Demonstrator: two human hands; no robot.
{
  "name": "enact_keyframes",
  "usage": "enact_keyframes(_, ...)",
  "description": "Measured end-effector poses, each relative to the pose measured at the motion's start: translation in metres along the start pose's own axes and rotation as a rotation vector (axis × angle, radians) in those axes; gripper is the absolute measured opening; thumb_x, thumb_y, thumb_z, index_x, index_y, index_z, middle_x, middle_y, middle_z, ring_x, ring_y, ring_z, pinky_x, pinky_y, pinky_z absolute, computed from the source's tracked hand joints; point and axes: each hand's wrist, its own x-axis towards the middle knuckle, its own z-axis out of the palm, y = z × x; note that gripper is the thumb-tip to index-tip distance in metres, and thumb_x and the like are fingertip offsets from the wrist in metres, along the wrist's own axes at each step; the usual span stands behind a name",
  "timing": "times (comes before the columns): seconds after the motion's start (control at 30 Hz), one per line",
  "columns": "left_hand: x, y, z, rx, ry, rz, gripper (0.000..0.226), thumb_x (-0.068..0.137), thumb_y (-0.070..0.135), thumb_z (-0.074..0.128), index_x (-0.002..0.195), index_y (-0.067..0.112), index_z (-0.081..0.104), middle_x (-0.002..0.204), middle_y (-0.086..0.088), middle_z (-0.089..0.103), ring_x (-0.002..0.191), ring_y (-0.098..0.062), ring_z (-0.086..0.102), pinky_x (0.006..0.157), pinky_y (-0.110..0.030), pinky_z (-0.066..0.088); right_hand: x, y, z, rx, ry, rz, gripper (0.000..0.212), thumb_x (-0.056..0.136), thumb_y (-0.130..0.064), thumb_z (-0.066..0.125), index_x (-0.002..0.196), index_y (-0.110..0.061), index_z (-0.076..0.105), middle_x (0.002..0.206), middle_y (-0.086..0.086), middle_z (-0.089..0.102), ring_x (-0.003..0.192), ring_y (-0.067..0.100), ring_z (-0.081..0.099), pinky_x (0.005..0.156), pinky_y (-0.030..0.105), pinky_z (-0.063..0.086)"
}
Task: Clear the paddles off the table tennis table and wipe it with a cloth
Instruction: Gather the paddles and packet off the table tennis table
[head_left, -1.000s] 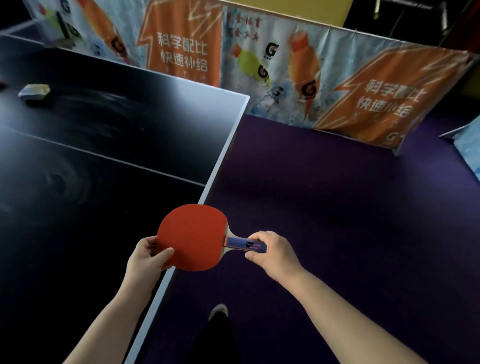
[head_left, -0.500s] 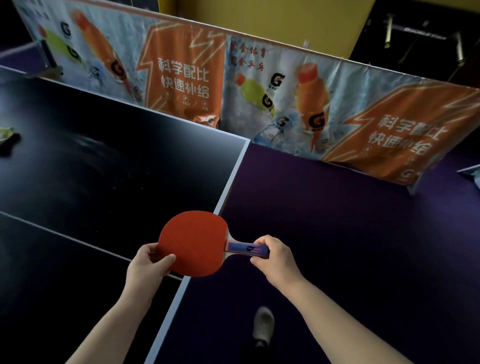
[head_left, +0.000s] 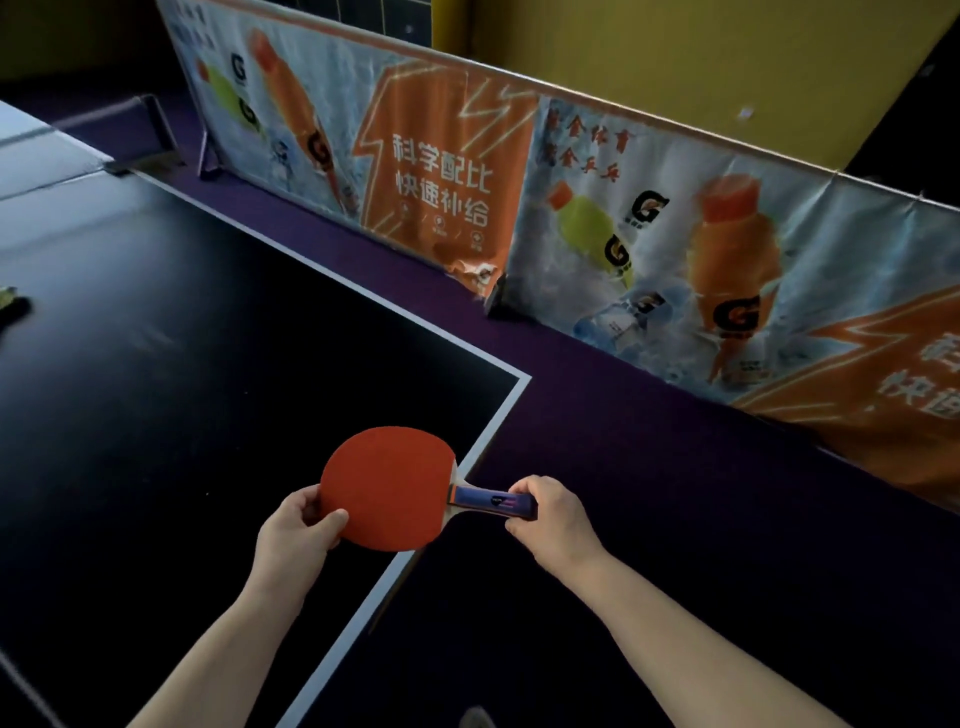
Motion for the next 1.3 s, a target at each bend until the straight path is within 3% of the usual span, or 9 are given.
enact_keyframes(0.23, 0.085, 0.035, 0.057, 0.003, 0.029, -0.041, 0.045, 0.090, 0.001, 0.056, 0.132, 0.015, 0.050, 0.103, 0.001, 0.060, 0.089, -0.012, 0.060, 0.070, -0.022, 0.046, 0.125, 0.021, -0.025, -0.098, -0.129, -0.024, 0.019, 0.082, -0.005, 0.063, 0.099, -0.013, 0.063, 0.095, -0.002, 0.052, 0.078, 0.011, 0.050, 0.059, 0.013, 0.039)
enact_keyframes(0.33, 0.127, 0.048, 0.082, 0.007, 0.031, -0.057, 0.056, 0.089, -0.003, 0.055, 0.140, 0.013, 0.040, 0.101, 0.008, 0.056, 0.085, -0.005, 0.055, 0.073, -0.022, 0.045, 0.177, 0.028, -0.029, -0.158, -0.182, -0.011, 0.021, 0.084, -0.008, 0.063, 0.105, -0.011, 0.063, 0.099, 0.001, 0.051, 0.082, 0.015, 0.052, 0.061, 0.018, 0.038)
enact_keyframes(0.47, 0.191, 0.062, 0.108, 0.018, 0.010, -0.119, 0.067, 0.086, -0.004, 0.058, 0.145, 0.017, 0.033, 0.118, 0.000, 0.053, 0.098, -0.016, 0.056, 0.081, -0.030, 0.049, 0.245, 0.029, -0.032, -0.197, -0.261, 0.033, 0.015, 0.086, -0.008, 0.064, 0.101, -0.011, 0.061, 0.100, 0.002, 0.050, 0.084, 0.020, 0.055, 0.069, 0.027, 0.046)
enact_keyframes(0.57, 0.232, 0.070, 0.125, 0.058, -0.006, -0.126, 0.064, 0.083, -0.002, 0.063, 0.138, 0.022, 0.041, 0.100, 0.009, 0.053, 0.091, -0.014, 0.057, 0.078, -0.031, 0.049, 0.289, 0.027, -0.031, -0.241, -0.343, 0.050, 0.013, 0.084, -0.009, 0.065, 0.096, -0.013, 0.061, 0.101, 0.006, 0.056, 0.081, 0.021, 0.057, 0.067, 0.029, 0.046)
enact_keyframes(0.63, 0.255, 0.073, 0.133, 0.120, -0.002, -0.136, 0.071, 0.080, 0.004, 0.069, 0.142, 0.019, 0.037, 0.113, 0.005, 0.053, 0.103, -0.019, 0.055, 0.087, -0.033, 0.046, 0.315, 0.026, -0.027, -0.244, -0.387, 0.052, 0.013, 0.084, -0.010, 0.066, 0.095, -0.014, 0.059, 0.098, 0.004, 0.055, 0.077, 0.018, 0.055, 0.064, 0.026, 0.045)
enact_keyframes(0.73, 0.283, 0.069, 0.145, 0.244, 0.034, -0.190, 0.086, 0.076, 0.016, 0.075, 0.148, 0.016, 0.027, 0.147, -0.008, 0.028, 0.133, -0.025, 0.033, 0.106, -0.038, 0.032, 0.344, 0.025, -0.020, -0.237, -0.433, 0.048, 0.016, 0.084, -0.012, 0.069, 0.091, -0.017, 0.055, 0.091, -0.003, 0.050, 0.070, 0.010, 0.049, 0.056, 0.018, 0.038)
enact_keyframes(0.93, 0.306, 0.064, 0.170, 0.458, 0.098, -0.225, 0.093, 0.074, 0.029, 0.078, 0.148, 0.020, 0.023, 0.155, -0.008, 0.009, 0.139, -0.027, 0.009, 0.111, -0.045, 0.024, 0.382, 0.033, -0.010, -0.309, -0.593, -0.003, 0.024, 0.084, -0.018, 0.072, 0.088, -0.018, 0.049, 0.091, -0.003, 0.049, 0.070, 0.011, 0.048, 0.060, 0.026, 0.041)
enact_keyframes(1.17, 0.319, 0.070, 0.198, 0.581, 0.280, -0.355, 0.081, 0.077, 0.022, 0.075, 0.145, 0.018, 0.031, 0.154, -0.010, 0.017, 0.138, -0.029, 0.013, 0.110, -0.042, 0.027, 0.433, 0.037, -0.018, -0.498, -0.906, -0.302, 0.028, 0.087, -0.030, 0.070, 0.096, -0.016, 0.048, 0.099, 0.000, 0.047, 0.087, 0.021, 0.053, 0.071, 0.033, 0.041)
enact_keyframes(1.3, 0.327, 0.080, 0.219, 0.675, 0.420, -0.446, 0.074, 0.079, 0.017, 0.072, 0.143, 0.019, 0.035, 0.151, -0.010, 0.023, 0.136, -0.030, 0.020, 0.110, -0.042, 0.029, 0.479, 0.040, -0.035, -0.534, -1.030, -0.563, 0.029, 0.095, -0.027, 0.059, 0.120, -0.013, 0.057, 0.117, 0.006, 0.057, 0.104, 0.025, 0.057, 0.085, 0.036, 0.045)
